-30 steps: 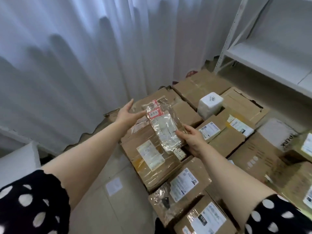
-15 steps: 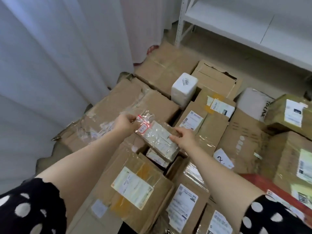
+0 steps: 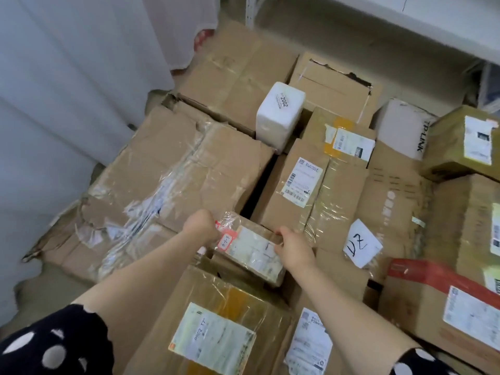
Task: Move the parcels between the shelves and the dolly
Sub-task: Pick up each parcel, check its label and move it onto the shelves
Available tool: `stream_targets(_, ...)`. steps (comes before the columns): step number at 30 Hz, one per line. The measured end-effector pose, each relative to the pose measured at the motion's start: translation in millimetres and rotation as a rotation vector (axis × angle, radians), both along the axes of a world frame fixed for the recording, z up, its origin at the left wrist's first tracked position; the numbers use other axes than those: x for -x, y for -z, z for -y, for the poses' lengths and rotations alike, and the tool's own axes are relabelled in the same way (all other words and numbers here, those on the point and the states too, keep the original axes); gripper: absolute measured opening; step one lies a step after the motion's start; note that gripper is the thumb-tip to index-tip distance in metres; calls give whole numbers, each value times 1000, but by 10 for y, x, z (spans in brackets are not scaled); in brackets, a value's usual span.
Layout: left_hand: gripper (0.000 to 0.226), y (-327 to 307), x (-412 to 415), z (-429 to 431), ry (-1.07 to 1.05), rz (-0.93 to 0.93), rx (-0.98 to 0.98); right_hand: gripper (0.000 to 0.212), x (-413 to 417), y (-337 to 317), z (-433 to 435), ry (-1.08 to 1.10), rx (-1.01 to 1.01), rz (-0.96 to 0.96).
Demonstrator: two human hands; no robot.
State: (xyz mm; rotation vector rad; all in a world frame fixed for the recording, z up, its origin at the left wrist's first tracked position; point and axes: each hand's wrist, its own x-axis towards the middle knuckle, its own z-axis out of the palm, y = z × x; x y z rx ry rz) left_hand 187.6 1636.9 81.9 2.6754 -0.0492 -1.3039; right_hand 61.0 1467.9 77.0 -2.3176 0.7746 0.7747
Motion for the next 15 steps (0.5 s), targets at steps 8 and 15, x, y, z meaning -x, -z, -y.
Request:
stream_targets(8, 14, 178, -28, 135, 81, -108, 42, 52, 37, 114, -32, -110, 49, -121)
stream_targets(15, 38, 220, -13, 200, 131, -149, 37, 52, 43, 65, -29, -51, 116, -97)
